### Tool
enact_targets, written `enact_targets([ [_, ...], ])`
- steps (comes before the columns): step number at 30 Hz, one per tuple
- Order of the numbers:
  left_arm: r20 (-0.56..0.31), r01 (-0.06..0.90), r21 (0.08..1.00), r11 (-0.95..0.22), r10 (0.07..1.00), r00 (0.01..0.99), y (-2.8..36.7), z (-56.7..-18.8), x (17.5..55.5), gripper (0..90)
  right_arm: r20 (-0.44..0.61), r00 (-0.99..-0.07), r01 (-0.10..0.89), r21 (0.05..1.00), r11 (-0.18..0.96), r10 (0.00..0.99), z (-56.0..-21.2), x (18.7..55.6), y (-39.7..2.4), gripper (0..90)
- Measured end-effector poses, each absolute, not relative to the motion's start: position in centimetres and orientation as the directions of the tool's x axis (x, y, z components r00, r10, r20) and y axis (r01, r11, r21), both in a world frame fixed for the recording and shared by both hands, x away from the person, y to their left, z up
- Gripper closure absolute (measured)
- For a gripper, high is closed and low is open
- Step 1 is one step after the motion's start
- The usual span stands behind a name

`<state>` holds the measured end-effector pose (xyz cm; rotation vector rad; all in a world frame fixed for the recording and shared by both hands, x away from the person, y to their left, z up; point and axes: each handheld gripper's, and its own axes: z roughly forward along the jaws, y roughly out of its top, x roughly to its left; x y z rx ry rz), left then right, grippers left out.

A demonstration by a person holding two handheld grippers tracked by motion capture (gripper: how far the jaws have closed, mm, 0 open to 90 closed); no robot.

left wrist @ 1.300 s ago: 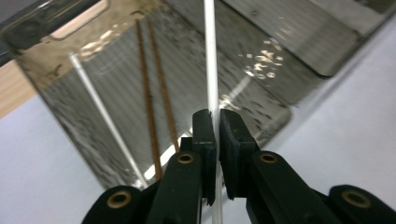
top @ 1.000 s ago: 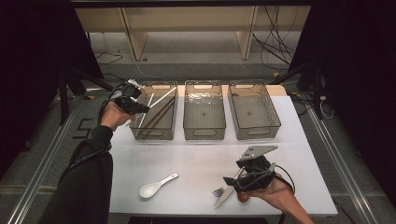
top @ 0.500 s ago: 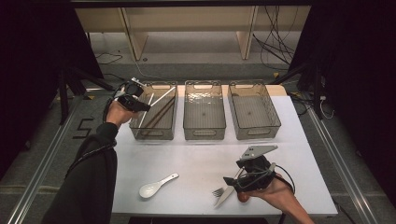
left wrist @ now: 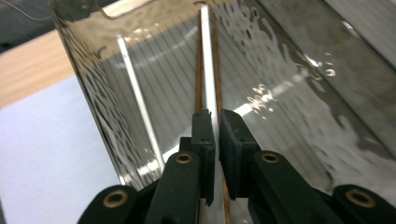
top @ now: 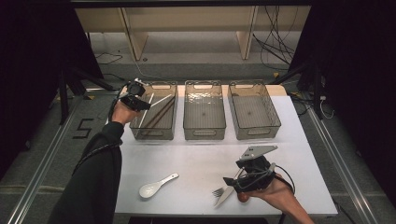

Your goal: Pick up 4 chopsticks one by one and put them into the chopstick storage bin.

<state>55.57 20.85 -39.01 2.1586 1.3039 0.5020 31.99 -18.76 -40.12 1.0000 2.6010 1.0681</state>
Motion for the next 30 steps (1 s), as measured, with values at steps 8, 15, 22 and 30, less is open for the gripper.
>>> enact_targets([
  [8,0.002,0.669,0.653,-0.355,0.884,0.468,20.8,-38.4,55.0,63.6,0.102,-0.766,0.523,0.674,0.522,0.635,-40.1,31.9,-18.8,26.7],
  [15,-0.052,0.676,0.647,-0.353,0.864,0.501,20.7,-37.6,53.8,45.1,0.103,-0.764,0.524,0.674,0.52,0.637,-40.0,31.9,-18.7,26.7],
  [22,-0.095,0.65,0.656,-0.383,0.813,0.575,20.0,-36.4,51.1,29.4,0.101,-0.763,0.524,0.675,0.52,0.638,-40.0,31.9,-18.7,26.7],
  [30,-0.157,0.599,0.689,-0.407,0.723,0.672,18.8,-35.9,47.2,20.7,0.101,-0.759,0.528,0.674,0.517,0.643,-40.1,32.0,-18.7,26.7],
])
